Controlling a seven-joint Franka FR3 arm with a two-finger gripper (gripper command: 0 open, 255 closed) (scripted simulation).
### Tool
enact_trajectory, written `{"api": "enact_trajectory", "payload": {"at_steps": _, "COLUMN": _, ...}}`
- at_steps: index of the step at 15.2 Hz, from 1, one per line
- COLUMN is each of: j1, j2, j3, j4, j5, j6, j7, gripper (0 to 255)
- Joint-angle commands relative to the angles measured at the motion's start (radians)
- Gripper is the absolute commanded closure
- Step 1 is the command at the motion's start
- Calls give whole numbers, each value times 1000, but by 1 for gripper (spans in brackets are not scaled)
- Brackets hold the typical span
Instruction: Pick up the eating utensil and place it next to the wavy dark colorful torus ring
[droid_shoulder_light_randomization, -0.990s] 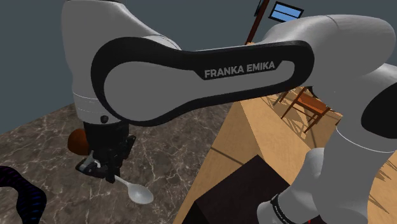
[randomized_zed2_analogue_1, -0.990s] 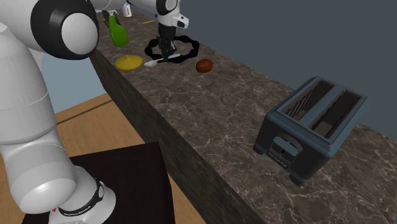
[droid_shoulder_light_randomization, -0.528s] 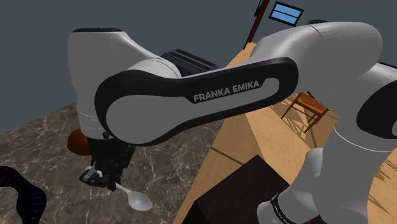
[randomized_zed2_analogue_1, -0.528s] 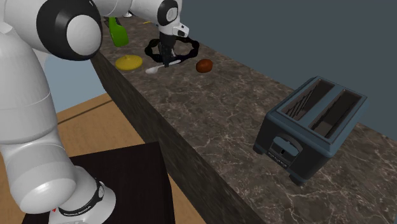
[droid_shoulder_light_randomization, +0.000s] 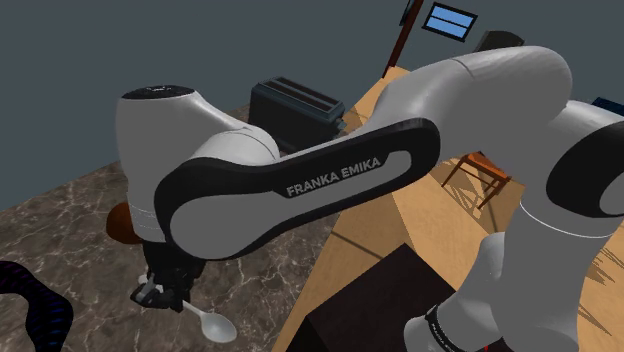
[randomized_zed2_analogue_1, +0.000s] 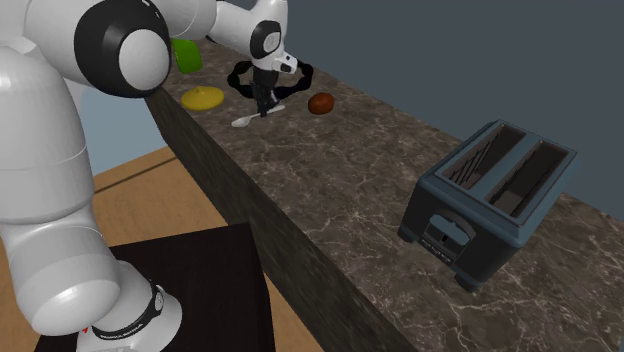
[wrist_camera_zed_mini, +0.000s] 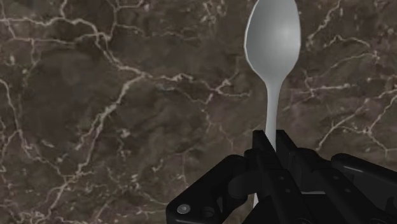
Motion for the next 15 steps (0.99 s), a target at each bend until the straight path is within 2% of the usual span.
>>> {"api": "enact_trajectory", "payload": {"at_steps": 1, "j1": 1, "j2": 9, "j3": -1, "j4": -13, "j5": -3, "j6": 22, "j7": -2, "gripper": 255}}
{"api": "enact_trajectory", "payload": {"at_steps": 3, "j1": 3, "j2": 21, "j3": -3, "j4": -27, "j5": -6, "j6": 47, "j7": -3, "gripper": 255}}
{"api": "enact_trajectory", "payload": {"at_steps": 11, "j1": 3, "j2": 21, "j3": -3, "j4": -27, "j5": -6, "j6": 47, "j7": -3, "gripper": 255}}
{"api": "enact_trajectory", "payload": {"at_steps": 12, "j1": 3, "j2": 21, "j3": -3, "j4": -27, "j5": -6, "j6": 47, "j7": -3, "gripper": 0}}
{"api": "enact_trajectory", "payload": {"at_steps": 15, "j1": 3, "j2": 21, "j3": -3, "j4": -27, "j5": -6, "j6": 47, "j7": -3, "gripper": 0}}
